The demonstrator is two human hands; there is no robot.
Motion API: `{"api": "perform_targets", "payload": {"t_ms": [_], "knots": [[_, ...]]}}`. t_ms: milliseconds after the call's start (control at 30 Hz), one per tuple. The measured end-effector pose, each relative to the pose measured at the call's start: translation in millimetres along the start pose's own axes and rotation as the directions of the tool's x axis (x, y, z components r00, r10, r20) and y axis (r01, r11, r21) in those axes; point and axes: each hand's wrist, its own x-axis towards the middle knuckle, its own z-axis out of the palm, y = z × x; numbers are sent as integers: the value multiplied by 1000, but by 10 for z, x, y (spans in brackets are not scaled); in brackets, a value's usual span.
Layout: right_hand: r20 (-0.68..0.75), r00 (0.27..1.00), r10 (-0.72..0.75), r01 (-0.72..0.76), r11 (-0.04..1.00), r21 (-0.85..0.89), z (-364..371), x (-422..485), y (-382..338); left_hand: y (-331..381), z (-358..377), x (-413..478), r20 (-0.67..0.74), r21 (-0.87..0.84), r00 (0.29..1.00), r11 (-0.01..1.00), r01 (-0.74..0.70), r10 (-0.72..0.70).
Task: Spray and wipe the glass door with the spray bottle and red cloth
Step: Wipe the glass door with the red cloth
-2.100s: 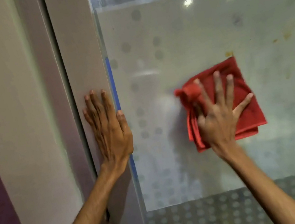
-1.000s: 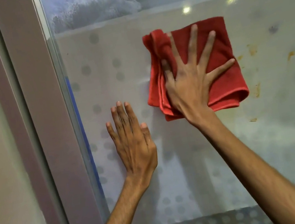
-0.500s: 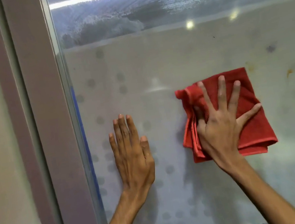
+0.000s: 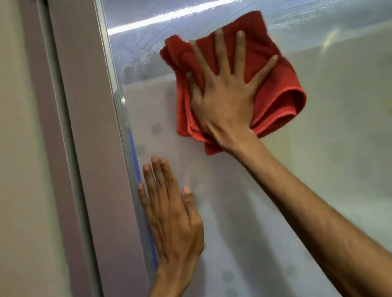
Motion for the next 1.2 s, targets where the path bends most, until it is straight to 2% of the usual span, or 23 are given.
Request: {"api": "perform_targets", "payload": {"t_ms": [133, 267, 333, 467, 600, 933, 1100, 1200], "knots": [[53, 960, -274, 271, 961, 54, 71, -75, -239, 33, 47, -46, -24, -4, 999, 1000, 21, -21], [57, 934, -354, 352, 935, 43, 36, -1, -92, 52, 58, -19, -27, 32, 999, 999, 31, -30], [36, 941, -336, 334, 941, 53, -5, 33, 20, 114, 64, -20, -19, 38, 998, 998, 54, -53], [-20, 981, -192, 193, 979, 69, -84, 95, 372, 291, 62, 32, 7, 31, 996, 996, 89, -89], [-6, 992, -125, 125, 991, 39, -192, 166, 741, 578, 136, 161, 36, 18, 999, 1000, 25, -26], [-24, 987, 157, -157, 988, 4, -543, 328, 1932, 1195, 417, 294, 38, 32, 998, 998, -53, 51], [-13, 986, 165, -165, 986, 9, -538, 255, 1895, 1335, 515, 106, 46, 50, 996, 995, -81, 79], [15, 998, 66, -65, 997, -28, -479, -123, 1827, 1360, 576, -20, 34, 53, 996, 995, -80, 78]]}}
